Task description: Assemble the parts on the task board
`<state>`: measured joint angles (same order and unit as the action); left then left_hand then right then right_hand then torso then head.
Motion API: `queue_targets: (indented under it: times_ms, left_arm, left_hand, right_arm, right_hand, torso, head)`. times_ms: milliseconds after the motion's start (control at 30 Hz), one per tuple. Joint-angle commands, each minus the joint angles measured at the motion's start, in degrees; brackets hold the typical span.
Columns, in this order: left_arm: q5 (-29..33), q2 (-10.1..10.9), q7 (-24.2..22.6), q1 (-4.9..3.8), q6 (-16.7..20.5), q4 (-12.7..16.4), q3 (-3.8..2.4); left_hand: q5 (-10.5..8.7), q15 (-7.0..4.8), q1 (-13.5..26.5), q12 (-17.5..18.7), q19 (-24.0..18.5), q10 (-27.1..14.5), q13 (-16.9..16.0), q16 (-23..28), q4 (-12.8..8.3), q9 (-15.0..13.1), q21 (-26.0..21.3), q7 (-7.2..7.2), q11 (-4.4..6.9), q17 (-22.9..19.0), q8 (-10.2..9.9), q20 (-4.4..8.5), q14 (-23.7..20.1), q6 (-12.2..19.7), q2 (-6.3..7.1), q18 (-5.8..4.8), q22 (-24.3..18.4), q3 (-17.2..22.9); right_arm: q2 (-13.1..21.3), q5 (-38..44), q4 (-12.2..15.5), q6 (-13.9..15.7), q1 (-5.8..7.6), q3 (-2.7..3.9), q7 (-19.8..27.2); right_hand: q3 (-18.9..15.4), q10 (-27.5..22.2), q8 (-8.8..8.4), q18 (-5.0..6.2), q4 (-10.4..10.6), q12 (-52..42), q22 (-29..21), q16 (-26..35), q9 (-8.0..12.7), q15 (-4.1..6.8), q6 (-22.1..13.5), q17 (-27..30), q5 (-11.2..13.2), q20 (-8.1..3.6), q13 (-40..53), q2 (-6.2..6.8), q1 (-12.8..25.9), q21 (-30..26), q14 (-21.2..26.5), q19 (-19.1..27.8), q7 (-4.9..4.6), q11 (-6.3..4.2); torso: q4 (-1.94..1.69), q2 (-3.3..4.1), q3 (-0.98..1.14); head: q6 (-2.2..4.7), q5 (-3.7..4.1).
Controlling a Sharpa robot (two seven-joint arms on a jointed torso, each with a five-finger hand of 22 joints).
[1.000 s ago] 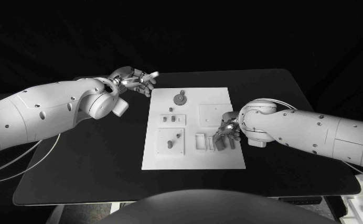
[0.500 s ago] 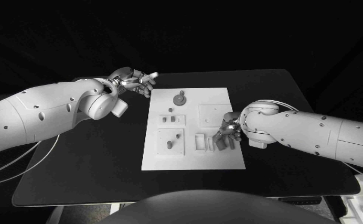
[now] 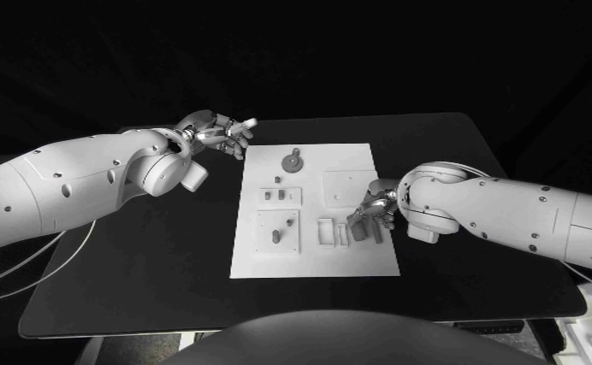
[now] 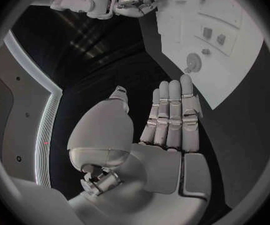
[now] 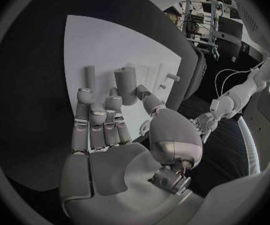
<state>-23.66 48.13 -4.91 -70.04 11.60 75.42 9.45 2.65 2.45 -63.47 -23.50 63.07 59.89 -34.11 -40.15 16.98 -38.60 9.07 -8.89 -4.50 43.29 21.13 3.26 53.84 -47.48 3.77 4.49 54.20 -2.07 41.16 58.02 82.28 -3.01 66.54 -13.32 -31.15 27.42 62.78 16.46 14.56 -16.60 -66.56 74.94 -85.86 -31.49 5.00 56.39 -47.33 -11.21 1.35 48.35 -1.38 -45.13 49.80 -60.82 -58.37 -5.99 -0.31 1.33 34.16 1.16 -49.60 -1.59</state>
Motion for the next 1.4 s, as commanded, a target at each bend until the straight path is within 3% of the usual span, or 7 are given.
queue_targets:
  times_ms: [33, 500, 733, 1000, 1400]
  left_arm:
    - [-0.20, 0.02, -0.18, -0.07, -0.33, 0.15, -0.04]
    - [-0.31, -0.07, -0.06, -0.08, -0.41, 0.18, -0.04]
    - [-0.34, -0.06, -0.07, -0.08, -0.32, 0.27, -0.04]
    - [-0.34, -0.11, -0.09, -0.09, -0.27, 0.33, -0.04]
    - [-0.34, -0.12, -0.05, -0.12, -0.11, 0.37, -0.05]
  left_hand:
    - [0.12, -0.22, 0.24, 0.19, 0.38, 0.09, 0.07, -0.35, 0.01, 0.06, -0.32, -0.01, 0.32, -0.05, 0.25, 0.16, -0.08, 0.35, 0.19, 0.64, -0.06, 0.23]
    - [0.12, -0.21, 0.24, 0.19, 0.39, 0.09, 0.07, -0.36, 0.03, 0.08, -0.34, -0.02, 0.31, -0.06, 0.26, 0.15, -0.09, 0.36, 0.22, 0.63, -0.06, 0.28]
    - [0.12, -0.20, 0.24, 0.19, 0.39, 0.09, 0.08, -0.36, 0.03, 0.09, -0.35, -0.02, 0.31, -0.06, 0.27, 0.15, -0.10, 0.35, 0.25, 0.63, -0.06, 0.30]
    - [0.12, -0.20, 0.31, 0.20, 0.40, 0.09, 0.08, -0.36, 0.05, 0.10, -0.37, -0.02, 0.31, -0.07, 0.28, 0.13, -0.10, 0.35, 0.27, 0.62, -0.06, 0.33]
    - [0.12, -0.20, 0.28, 0.20, 0.41, 0.09, 0.08, -0.37, 0.02, 0.12, -0.38, -0.02, 0.31, -0.07, 0.29, 0.15, -0.10, 0.36, 0.23, 0.63, -0.05, 0.40]
  right_arm:
    - [0.30, -3.04, 0.70, 2.13, 0.23, 0.07, -0.23]
    - [-1.96, -13.38, 0.72, 3.34, 0.90, 0.12, -0.56]
    - [-3.60, -13.96, 0.20, 3.78, 0.99, 0.11, -0.61]
    - [-5.23, -13.81, -1.28, 1.76, 1.10, 0.09, -0.87]
    - [-6.24, -12.61, -2.63, 1.29, 1.09, -0.02, -0.89]
  right_hand:
    - [-0.20, 0.36, 0.17, 0.44, -0.02, -0.16, 0.67, -0.15, -0.13, 0.11, 0.37, 0.09, -0.04, -0.03, -0.10, 0.19, 0.24, 0.20, -0.39, -0.27, 0.02, -0.10]
    - [-0.22, 0.44, 0.15, 0.44, 0.20, -0.06, 0.59, -0.10, -0.10, 0.18, 0.49, 0.15, -0.02, -0.05, -0.17, 0.14, 0.63, 0.15, -0.44, -0.36, 0.05, -0.13]
    - [-0.24, 0.48, 0.12, 0.44, 0.29, -0.03, 0.55, -0.07, -0.07, 0.22, 0.52, 0.17, -0.04, -0.05, -0.19, 0.11, 0.92, 0.12, -0.45, -0.39, 0.06, -0.14]
    - [-0.24, 0.48, -0.01, 0.44, 0.41, 0.05, 0.49, -0.02, 0.01, 0.28, 0.43, 0.20, 0.04, -0.05, -0.23, 0.15, 1.46, 0.03, -0.42, -0.38, 0.02, -0.10]
    - [-0.18, 0.42, -0.14, 0.44, 0.50, 0.12, 0.45, 0.02, 0.08, 0.32, 0.33, 0.21, 0.23, -0.04, -0.25, 0.20, 1.89, -0.04, -0.34, -0.35, -0.04, -0.05]
  torso:
    - [-0.03, 0.01, -0.01]
    - [-0.02, 0.02, -0.05]
    - [-0.06, 0.02, -0.09]
    - [-0.09, 0.03, -0.03]
    - [-0.03, 0.03, 0.03]
  head:
    - [0.01, 0.03]
    - [-0.07, 0.13]
    - [-0.04, 0.17]
    - [0.00, 0.05]
    - [-0.02, -0.29]
